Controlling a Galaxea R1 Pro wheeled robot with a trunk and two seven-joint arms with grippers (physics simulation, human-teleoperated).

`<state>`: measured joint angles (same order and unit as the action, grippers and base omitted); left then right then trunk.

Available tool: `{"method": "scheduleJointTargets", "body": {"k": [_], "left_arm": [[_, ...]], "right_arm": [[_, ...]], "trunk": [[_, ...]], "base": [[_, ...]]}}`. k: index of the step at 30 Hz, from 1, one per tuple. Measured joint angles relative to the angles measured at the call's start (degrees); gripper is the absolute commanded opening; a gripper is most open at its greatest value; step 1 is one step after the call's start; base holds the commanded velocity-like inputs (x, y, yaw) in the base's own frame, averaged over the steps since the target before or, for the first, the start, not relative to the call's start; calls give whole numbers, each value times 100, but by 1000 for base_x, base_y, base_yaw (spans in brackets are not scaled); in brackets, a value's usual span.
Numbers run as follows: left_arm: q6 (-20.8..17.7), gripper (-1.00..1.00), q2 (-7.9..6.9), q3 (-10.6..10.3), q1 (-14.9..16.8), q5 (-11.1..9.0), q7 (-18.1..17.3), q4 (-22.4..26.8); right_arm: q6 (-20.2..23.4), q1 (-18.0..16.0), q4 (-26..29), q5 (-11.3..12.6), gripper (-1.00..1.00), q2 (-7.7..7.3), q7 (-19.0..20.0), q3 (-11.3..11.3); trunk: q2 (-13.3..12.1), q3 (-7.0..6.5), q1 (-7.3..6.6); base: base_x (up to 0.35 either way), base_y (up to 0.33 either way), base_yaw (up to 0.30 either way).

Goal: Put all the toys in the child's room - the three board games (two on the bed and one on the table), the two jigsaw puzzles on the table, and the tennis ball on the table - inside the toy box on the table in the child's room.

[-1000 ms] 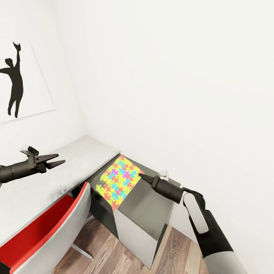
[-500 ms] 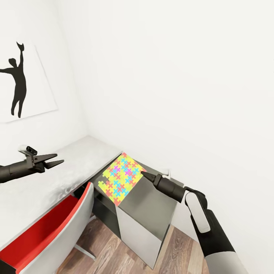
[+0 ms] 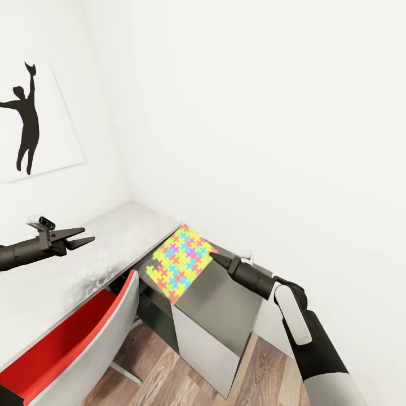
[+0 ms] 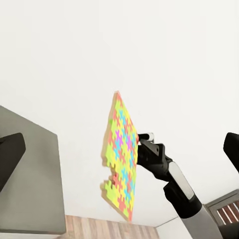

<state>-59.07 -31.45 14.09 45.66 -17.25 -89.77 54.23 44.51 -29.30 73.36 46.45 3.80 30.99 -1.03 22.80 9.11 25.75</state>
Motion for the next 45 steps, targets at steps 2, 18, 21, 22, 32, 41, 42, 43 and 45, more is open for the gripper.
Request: {"method": "scheduleJointTargets", "body": {"k": [2, 18, 21, 22, 32, 41, 42, 43, 45], "left_arm": [[0, 100, 0, 0, 0, 0, 0, 0], [0, 100, 0, 4, -1, -2, 1, 11], [0, 100, 0, 5, -1, -2, 0, 16], [0, 100, -2, 6, -1, -2, 0, 16], [-7, 100, 0, 4, -56, -1, 0, 170], [-8, 100, 0, 8, -70, 0, 0, 184], [-8, 100, 0, 8, -70, 0, 0, 185], [-8, 100, 0, 8, -70, 0, 0, 185], [-8, 100, -4, 8, -70, 0, 0, 184]], "right_arm": [[-77, 0, 2, -2, -100, -2, 2, 3], [-163, 0, 56, -8, -100, -10, 12, 6], [-164, 0, 61, -8, -100, -11, 10, 8], [-164, 0, 60, -9, -100, -8, 9, 7], [-165, 0, 48, -12, -100, -5, 5, 3], [-172, 0, 37, -14, -100, -2, -2, 0], [-173, 0, 33, -14, -100, -1, -3, 0], [-173, 0, 34, -12, -100, 1, -4, 0], [-174, 0, 32, -14, -100, 2, -12, -2]], "trunk": [[0, 0, 0], [0, -40, -1], [1, -55, 0], [1, -60, 0], [0, -108, 0], [0, -150, 0], [0, -155, 0], [0, -159, 0], [0, -168, 0]], "base": [[0, 0, 0], [31, -29, 143], [26, -24, 242], [10, -9, 243], [2, -2, 250], [0, 19, 260], [0, 61, 264], [0, 49, 265], [0, 26, 267]]}}
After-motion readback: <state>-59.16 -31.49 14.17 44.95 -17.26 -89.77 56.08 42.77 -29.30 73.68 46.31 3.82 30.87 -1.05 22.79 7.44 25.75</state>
